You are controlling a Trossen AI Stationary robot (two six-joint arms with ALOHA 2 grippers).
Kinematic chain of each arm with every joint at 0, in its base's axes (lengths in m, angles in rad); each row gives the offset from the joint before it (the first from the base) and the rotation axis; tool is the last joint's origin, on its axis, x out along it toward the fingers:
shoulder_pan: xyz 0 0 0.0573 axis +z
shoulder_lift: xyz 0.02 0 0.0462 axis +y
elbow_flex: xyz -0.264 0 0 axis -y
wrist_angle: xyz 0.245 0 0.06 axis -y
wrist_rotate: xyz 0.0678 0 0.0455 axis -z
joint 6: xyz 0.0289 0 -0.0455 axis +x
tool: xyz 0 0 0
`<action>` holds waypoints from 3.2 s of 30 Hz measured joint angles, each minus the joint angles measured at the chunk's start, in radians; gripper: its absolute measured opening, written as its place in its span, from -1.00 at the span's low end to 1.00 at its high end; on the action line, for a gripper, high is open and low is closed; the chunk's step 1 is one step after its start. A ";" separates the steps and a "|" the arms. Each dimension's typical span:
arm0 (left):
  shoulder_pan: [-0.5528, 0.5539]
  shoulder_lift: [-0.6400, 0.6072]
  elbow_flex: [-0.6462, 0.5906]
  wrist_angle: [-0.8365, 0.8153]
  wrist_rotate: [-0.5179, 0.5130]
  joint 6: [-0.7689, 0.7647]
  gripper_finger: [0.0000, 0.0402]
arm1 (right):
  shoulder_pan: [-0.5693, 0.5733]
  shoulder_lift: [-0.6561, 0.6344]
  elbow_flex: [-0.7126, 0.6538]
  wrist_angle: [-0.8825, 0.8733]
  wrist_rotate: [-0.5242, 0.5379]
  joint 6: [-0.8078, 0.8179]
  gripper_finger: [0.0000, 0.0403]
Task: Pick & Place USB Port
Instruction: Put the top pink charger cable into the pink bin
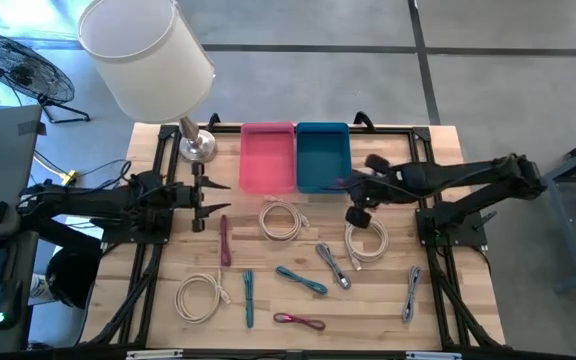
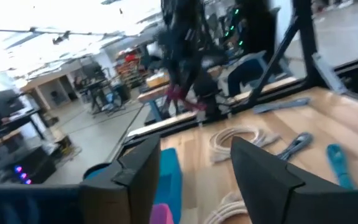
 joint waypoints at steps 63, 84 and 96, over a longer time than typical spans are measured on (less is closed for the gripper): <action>0.000 0.968 0.475 0.463 0.383 -0.062 -0.88 | 0.046 0.194 0.007 0.868 -0.339 -0.847 -0.55; 0.000 0.740 0.473 -0.008 -0.158 0.204 -0.93 | 0.143 0.165 0.008 0.931 0.314 -0.880 0.01; 0.318 0.557 0.473 -0.370 -0.081 0.415 -0.94 | 0.134 0.165 0.008 0.893 0.482 -0.893 0.02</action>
